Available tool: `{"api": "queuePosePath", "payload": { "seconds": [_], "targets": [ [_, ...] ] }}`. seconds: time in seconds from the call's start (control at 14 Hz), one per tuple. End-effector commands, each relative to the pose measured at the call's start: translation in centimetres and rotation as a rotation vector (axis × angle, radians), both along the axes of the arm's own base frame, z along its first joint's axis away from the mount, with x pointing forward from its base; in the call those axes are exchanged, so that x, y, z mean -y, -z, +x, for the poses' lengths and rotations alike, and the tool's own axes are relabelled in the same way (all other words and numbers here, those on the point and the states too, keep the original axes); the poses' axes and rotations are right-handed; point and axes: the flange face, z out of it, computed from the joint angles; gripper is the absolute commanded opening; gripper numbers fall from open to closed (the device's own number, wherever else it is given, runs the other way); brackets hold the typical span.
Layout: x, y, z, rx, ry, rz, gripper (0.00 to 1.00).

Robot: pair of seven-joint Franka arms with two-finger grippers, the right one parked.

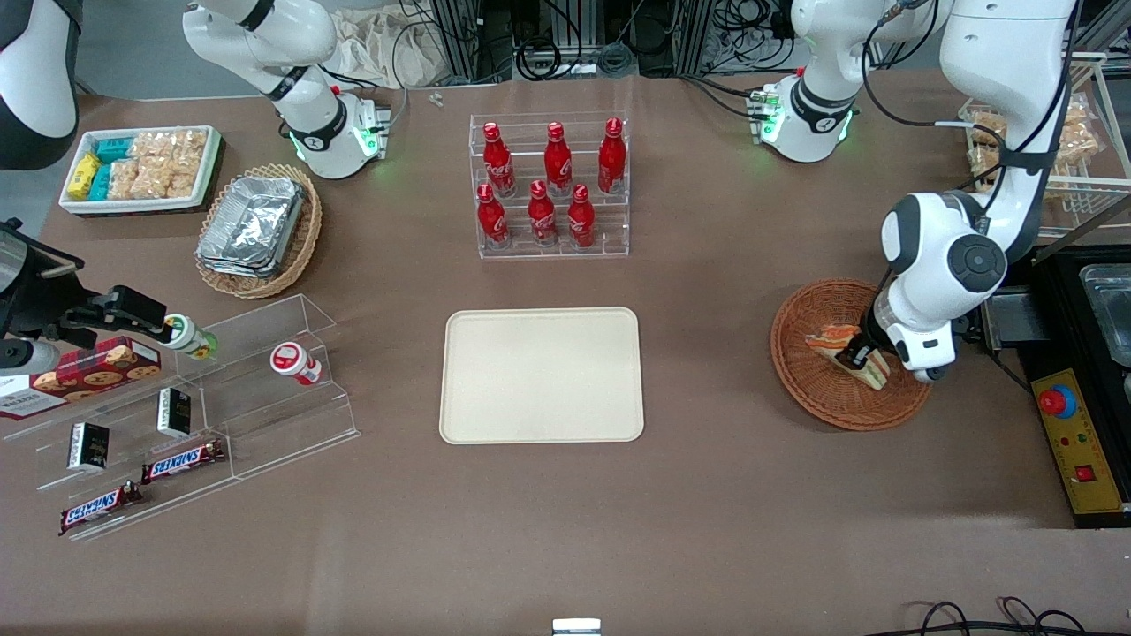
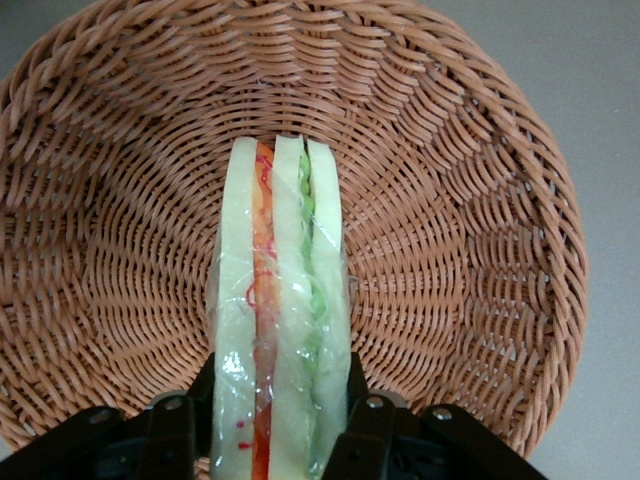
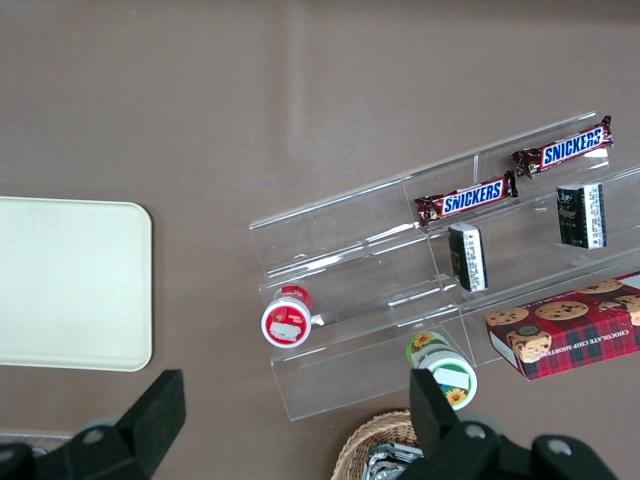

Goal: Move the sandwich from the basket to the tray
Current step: 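Lift the sandwich out of the basket with the left gripper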

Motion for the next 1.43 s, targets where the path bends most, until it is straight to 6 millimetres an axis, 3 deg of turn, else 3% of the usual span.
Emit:
{"api": "queuePosePath", "payload": {
  "seconds": [0.0,0.21,0.43,0.57,0.93,1.0,1.14,1.36],
  "targets": [
    [0.1,0.2,-0.5,0.003,0.002,0.003,0.26],
    [0.2,-1.9,-0.5,-0.023,0.047,0.006,0.04],
    [0.1,-6.0,0.2,-0.057,0.094,0.008,0.0],
    [0.2,-10.8,1.2,-0.117,0.14,0.005,0.01],
    [1.3,-26.0,4.0,-0.139,0.337,0.008,0.06],
    [2.1,-28.5,4.3,-0.121,0.399,0.006,0.06],
    [6.4,-31.7,4.0,-0.09,0.507,0.015,0.06],
    [14.7,-32.7,2.0,-0.083,0.646,0.016,0.05]
  ]
}}
